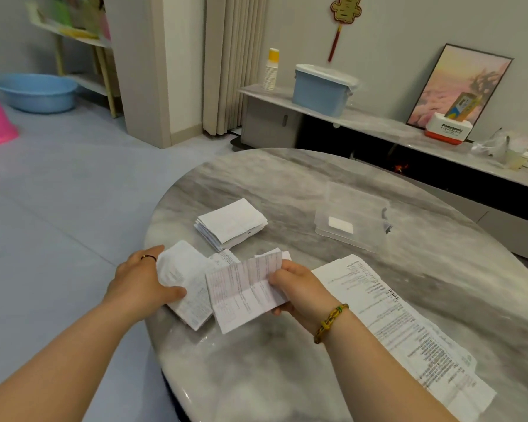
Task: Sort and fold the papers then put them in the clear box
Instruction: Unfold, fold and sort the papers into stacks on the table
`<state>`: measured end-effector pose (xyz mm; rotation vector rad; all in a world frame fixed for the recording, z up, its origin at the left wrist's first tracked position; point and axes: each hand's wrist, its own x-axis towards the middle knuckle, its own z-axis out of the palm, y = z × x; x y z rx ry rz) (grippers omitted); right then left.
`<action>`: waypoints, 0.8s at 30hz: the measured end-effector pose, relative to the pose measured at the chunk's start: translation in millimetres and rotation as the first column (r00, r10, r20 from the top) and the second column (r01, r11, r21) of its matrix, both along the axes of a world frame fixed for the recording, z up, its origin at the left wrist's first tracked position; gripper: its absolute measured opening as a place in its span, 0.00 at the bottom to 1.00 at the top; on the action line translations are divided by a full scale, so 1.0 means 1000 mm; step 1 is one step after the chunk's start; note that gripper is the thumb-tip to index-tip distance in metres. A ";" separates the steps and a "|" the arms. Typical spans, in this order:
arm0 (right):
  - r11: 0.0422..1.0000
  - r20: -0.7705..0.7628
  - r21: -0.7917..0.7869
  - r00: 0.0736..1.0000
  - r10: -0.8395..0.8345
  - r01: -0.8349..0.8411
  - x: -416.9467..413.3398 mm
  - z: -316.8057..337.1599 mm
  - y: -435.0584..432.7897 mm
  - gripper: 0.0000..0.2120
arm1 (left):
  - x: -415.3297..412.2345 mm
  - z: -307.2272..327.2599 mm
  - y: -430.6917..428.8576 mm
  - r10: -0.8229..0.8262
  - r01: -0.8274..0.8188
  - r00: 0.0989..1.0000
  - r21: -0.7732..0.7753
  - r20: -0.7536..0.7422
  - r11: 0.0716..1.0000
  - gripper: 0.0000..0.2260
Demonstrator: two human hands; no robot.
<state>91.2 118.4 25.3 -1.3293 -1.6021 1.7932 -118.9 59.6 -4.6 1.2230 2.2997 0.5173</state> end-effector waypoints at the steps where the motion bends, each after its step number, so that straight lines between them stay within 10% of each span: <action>1: 1.000 0.009 -0.001 1.000 0.023 -0.023 -0.008 -0.001 0.002 0.13 | -0.001 -0.002 0.001 -0.006 0.006 1.000 -0.014 0.009 1.000 0.39; 6: 0.993 0.134 -0.015 0.984 0.120 -0.119 -0.032 -0.013 0.007 0.12 | 0.001 0.001 0.006 -0.003 0.006 0.999 -0.079 0.036 0.997 0.36; 14: 0.993 0.234 -0.050 0.966 0.113 -0.104 -0.043 -0.022 0.009 0.10 | -0.001 0.008 0.009 0.042 -0.103 0.975 0.280 0.217 0.955 0.36; 24: 0.995 0.192 -0.064 0.979 -0.064 0.078 -0.030 -0.020 0.016 0.09 | 0.014 -0.007 0.010 -0.089 0.104 0.994 0.353 -0.058 0.930 0.14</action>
